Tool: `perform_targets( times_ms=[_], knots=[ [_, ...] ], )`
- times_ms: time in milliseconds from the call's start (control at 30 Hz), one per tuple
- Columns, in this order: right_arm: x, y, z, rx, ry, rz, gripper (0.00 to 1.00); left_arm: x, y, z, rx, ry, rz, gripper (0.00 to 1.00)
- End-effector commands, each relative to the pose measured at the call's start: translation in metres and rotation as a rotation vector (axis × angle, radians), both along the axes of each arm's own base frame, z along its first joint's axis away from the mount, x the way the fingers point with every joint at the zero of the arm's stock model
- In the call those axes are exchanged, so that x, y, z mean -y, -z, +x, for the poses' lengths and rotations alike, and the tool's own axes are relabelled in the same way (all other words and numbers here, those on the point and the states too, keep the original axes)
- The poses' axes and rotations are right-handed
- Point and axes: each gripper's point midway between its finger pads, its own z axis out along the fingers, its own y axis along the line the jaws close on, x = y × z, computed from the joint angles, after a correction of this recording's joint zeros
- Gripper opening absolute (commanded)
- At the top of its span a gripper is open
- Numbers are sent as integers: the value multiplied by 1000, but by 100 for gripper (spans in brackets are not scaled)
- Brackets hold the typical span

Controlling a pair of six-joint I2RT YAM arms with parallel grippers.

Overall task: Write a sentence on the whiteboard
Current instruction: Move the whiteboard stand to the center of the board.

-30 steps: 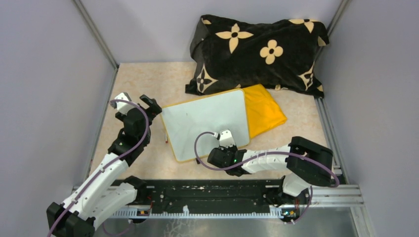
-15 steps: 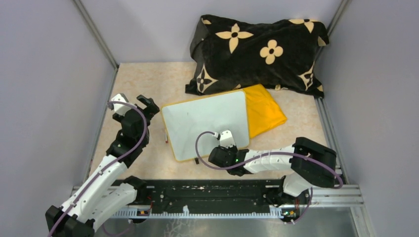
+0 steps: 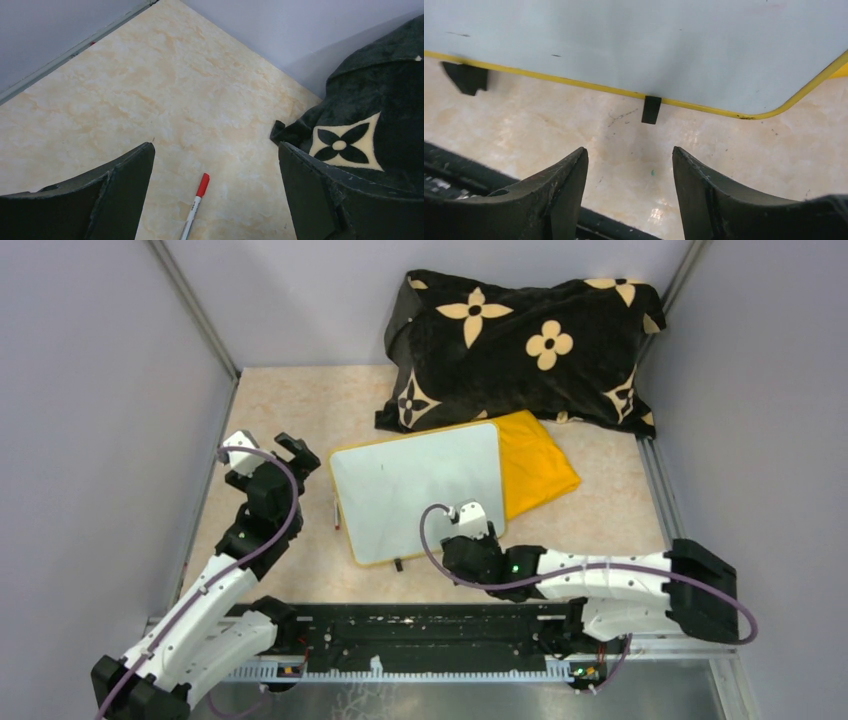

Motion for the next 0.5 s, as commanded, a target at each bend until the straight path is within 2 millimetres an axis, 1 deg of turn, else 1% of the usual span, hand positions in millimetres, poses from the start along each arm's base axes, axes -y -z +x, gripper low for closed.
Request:
perform_targets(
  times_ms=[0,200,300,333,367,433,467],
  knots=[
    [-14,-42,-11,18,-98,139,62,-10,-2,-4,-8,-48,47,99],
    [-26,-105,-18,109,-198,389,62,-13,-4,-2,-59,-40,131,99],
    [-25,-132,-20,166,-227,492,62,-14,-4,8,-97,3,128,99],
    [-24,-139,-20,181,-236,516,62,-16,0,13,-118,29,108,99],
    [-23,-147,-21,197,-245,539,62,-22,9,16,-147,43,73,99],
    [-21,-159,-21,226,-254,577,62,-30,33,21,-210,54,-8,99],
    [-20,-166,-21,243,-257,591,62,-26,42,24,-231,87,-25,99]
  ],
)
